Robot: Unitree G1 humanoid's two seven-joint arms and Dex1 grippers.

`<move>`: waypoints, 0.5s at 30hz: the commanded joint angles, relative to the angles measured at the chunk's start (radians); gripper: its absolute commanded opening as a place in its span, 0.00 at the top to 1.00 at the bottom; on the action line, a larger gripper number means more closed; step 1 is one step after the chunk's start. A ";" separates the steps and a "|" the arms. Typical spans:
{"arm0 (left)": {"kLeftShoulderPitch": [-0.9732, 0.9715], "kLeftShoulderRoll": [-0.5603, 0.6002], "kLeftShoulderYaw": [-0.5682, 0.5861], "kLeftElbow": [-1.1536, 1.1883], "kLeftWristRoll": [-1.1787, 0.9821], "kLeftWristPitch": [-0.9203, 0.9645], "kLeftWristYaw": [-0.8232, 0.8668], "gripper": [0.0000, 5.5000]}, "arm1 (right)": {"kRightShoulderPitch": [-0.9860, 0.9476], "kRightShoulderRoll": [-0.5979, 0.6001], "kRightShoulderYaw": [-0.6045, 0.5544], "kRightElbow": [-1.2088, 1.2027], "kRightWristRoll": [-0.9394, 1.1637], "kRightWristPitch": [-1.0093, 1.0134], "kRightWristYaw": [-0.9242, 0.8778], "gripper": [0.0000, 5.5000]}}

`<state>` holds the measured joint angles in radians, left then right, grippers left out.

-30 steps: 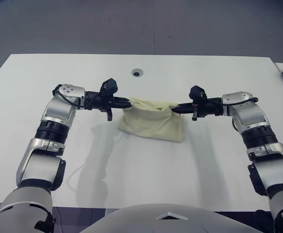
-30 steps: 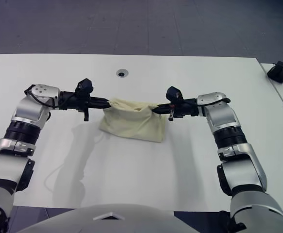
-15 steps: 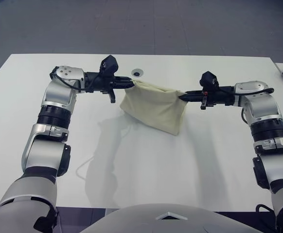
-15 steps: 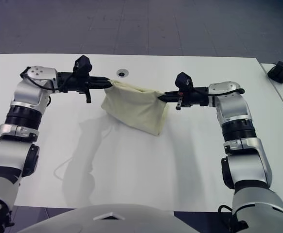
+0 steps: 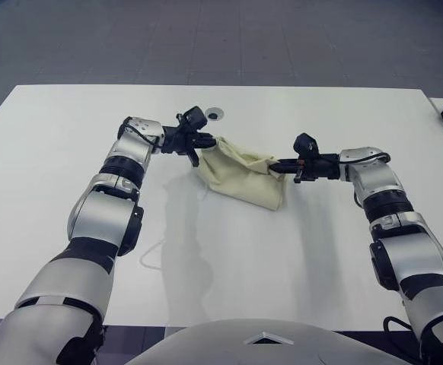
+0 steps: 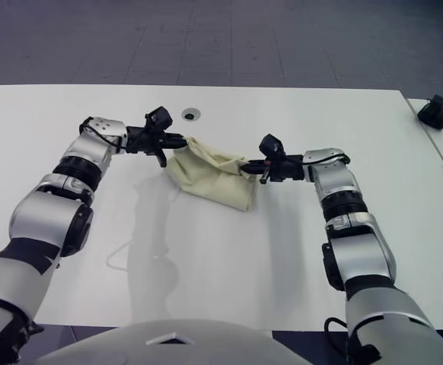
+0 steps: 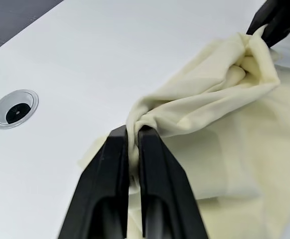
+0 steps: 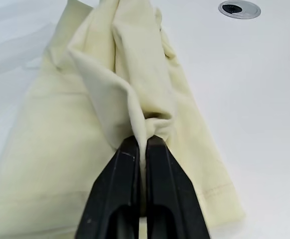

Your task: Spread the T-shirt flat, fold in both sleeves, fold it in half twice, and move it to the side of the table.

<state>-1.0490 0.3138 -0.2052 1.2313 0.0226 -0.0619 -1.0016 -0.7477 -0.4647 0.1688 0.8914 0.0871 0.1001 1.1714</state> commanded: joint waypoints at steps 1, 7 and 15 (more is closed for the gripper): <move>-0.030 0.002 0.001 0.025 0.047 -0.024 0.018 0.98 | -0.037 -0.002 -0.013 0.053 -0.024 -0.029 -0.016 1.00; -0.043 -0.022 0.032 0.040 0.066 -0.021 0.126 0.87 | -0.064 0.019 -0.039 0.125 -0.069 -0.102 -0.199 0.93; -0.046 0.029 0.130 -0.016 0.025 -0.043 0.168 0.64 | -0.073 0.051 -0.103 0.067 -0.047 -0.179 -0.316 0.70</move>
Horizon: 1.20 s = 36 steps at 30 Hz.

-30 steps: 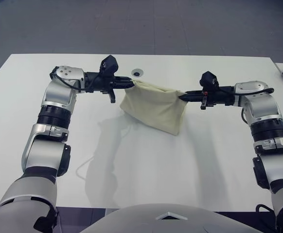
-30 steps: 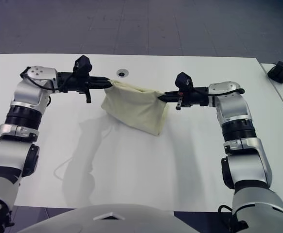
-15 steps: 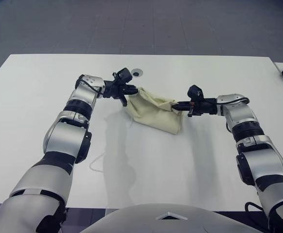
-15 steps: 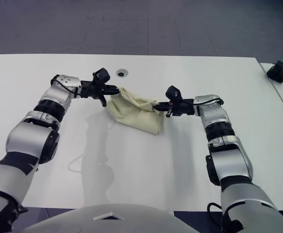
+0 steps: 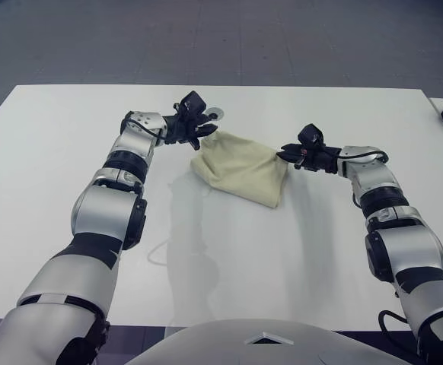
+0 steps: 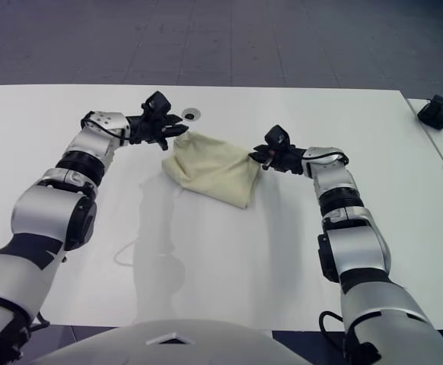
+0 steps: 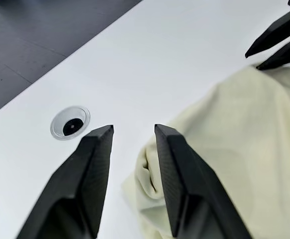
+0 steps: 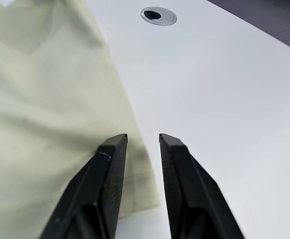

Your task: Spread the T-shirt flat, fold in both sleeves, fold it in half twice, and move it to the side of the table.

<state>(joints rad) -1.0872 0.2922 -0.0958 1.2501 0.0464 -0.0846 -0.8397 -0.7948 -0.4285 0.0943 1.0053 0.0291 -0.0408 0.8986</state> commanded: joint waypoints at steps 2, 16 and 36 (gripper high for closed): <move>0.024 0.076 0.013 -0.065 0.020 -0.050 0.012 0.57 | -0.029 0.032 -0.036 -0.083 0.013 -0.063 -0.069 0.64; 0.333 0.117 -0.052 -0.507 0.029 0.034 -0.066 0.13 | 0.003 0.101 0.107 0.104 -0.223 -0.340 -0.311 0.22; 0.454 0.287 -0.252 -0.593 0.268 0.038 -0.074 0.02 | 0.024 0.095 0.101 0.134 -0.241 -0.349 -0.374 0.02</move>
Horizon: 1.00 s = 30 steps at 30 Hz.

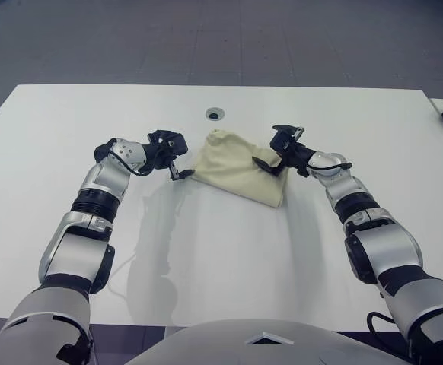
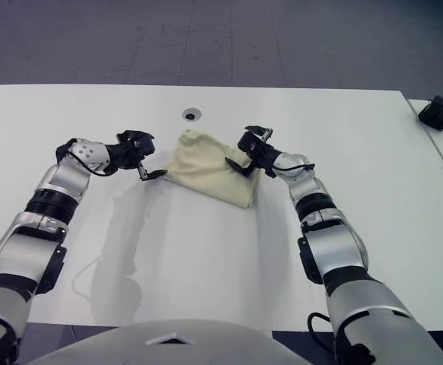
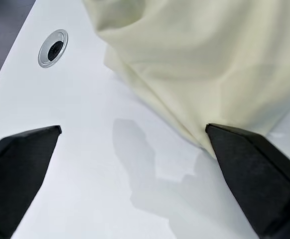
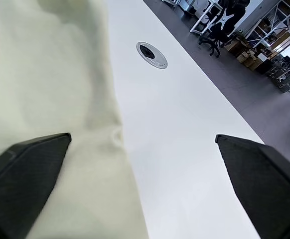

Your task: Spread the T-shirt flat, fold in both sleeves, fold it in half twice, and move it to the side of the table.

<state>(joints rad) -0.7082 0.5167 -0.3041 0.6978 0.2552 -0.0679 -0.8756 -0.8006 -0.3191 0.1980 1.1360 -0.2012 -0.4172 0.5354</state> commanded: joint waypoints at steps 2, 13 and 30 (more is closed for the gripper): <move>0.110 0.101 -0.051 -0.104 0.061 0.036 -0.069 0.02 | 0.035 -0.021 -0.005 0.002 -0.013 0.055 -0.020 0.02; 0.192 0.157 0.035 -0.401 -0.016 0.200 -0.073 0.02 | 0.618 -0.190 -0.140 -0.895 0.178 0.505 0.138 0.02; 0.328 0.153 0.090 -0.602 -0.043 0.358 -0.013 0.02 | 0.616 -0.158 -0.232 -1.547 0.586 1.033 0.242 0.02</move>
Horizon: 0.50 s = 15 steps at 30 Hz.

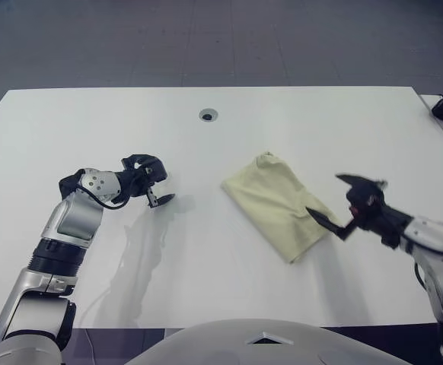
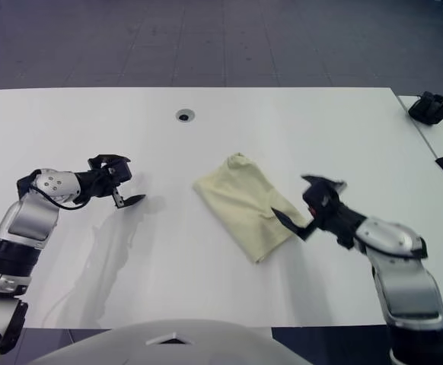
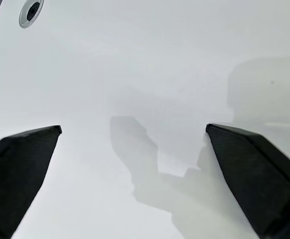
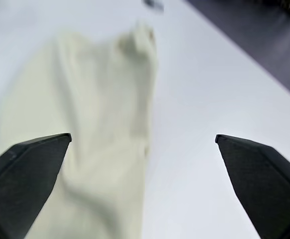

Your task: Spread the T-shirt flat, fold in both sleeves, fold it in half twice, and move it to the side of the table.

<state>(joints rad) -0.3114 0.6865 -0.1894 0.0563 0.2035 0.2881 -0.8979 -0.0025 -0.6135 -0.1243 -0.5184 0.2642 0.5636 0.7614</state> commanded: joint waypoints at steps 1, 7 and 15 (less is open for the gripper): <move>-0.082 -0.023 -0.032 0.050 0.010 -0.003 0.008 0.02 | -0.202 0.157 0.110 0.159 0.125 0.039 0.024 0.02; -0.150 -0.036 -0.072 0.113 0.008 -0.042 -0.007 0.02 | -0.289 0.231 0.183 0.465 0.114 -0.066 0.074 0.02; -0.176 -0.034 -0.087 0.145 0.008 -0.067 -0.015 0.02 | -0.327 0.268 0.169 0.738 0.051 -0.179 0.016 0.02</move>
<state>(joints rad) -0.4672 0.6470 -0.2658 0.1905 0.2049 0.2314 -0.9059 -0.3057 -0.3551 0.0589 0.1553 0.3375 0.4029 0.8160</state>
